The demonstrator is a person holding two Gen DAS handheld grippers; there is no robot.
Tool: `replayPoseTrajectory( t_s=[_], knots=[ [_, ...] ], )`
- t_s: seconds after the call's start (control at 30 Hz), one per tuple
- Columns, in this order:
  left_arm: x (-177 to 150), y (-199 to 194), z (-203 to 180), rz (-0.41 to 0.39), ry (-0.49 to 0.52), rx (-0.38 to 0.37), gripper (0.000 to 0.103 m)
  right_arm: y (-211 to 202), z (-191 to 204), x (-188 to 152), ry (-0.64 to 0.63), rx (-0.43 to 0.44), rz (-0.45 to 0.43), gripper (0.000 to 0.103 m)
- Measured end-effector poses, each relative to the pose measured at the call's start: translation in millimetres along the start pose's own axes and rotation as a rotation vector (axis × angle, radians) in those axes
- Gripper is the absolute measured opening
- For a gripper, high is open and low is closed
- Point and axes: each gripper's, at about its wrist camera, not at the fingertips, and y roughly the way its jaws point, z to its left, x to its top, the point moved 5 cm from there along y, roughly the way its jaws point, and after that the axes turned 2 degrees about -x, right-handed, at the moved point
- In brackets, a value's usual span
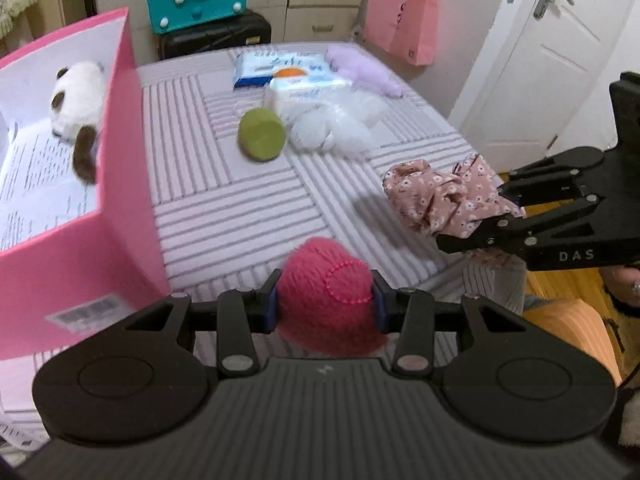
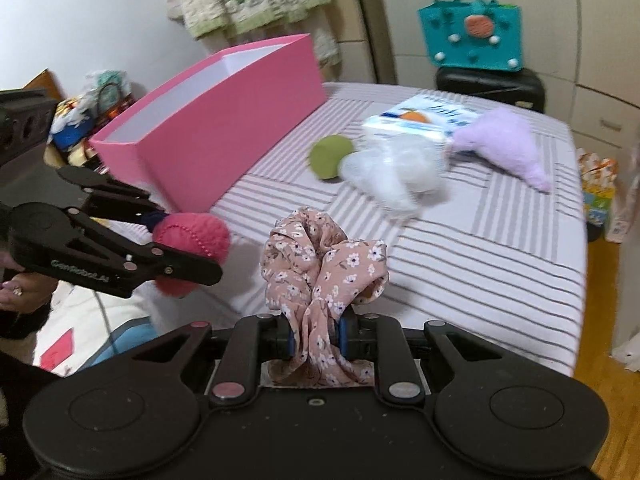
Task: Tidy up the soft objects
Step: 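Carry the heart and scrunchie with both tools over the pink box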
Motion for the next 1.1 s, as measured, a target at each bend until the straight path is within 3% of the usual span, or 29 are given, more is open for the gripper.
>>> replayPoseTrajectory(
  t_s=[0.3,0.53,0.67,0.83,1.1],
  knots=[
    [-4,-32,24,0.033,-0.028,-0.021,0.042,-2,38,20,-0.048,0.1,0.065,0.022],
    [-4,-62,42,0.022,-0.057,-0.063,0.042,-5,71,47,-0.113,0.119,0.097,0.023],
    [1,-79,59,0.0,-0.054,-0.027,0.042,-4,83,67,-0.167,0.116,0.066,0.023],
    [12,-101,84,-0.037,-0.073,-0.008,0.042,2,79,93,-0.142,0.116,0.031,0.023],
    [27,-113,109,-0.021,-0.151,-0.117,0.042,21,100,146,-0.216,0.152,0.005,0.024]
  ],
)
